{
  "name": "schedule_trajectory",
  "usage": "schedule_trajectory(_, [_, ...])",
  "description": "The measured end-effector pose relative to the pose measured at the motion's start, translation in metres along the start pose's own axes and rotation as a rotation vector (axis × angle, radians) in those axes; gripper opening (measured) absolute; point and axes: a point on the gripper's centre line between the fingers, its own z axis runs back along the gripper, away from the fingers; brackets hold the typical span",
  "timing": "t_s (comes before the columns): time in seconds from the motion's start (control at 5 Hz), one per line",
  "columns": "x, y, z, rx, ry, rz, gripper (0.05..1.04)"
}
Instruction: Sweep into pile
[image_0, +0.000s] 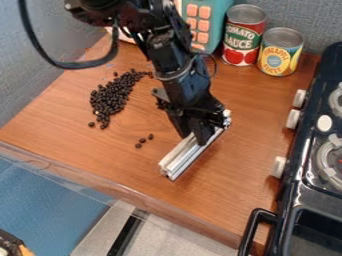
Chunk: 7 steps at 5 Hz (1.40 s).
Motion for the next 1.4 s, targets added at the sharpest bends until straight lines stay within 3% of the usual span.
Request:
schedule_trajectory(0.6, [-0.003,0.013,-0.030,0.039,0.043,0.019,0.340])
schedule_trajectory(1.0, [-0.003,0.019,-0.033,0.059,0.056,0.013,0.340])
schedule_trajectory(1.4, [0.008,0.049,-0.030,0.158,0.053,-0.006,0.340])
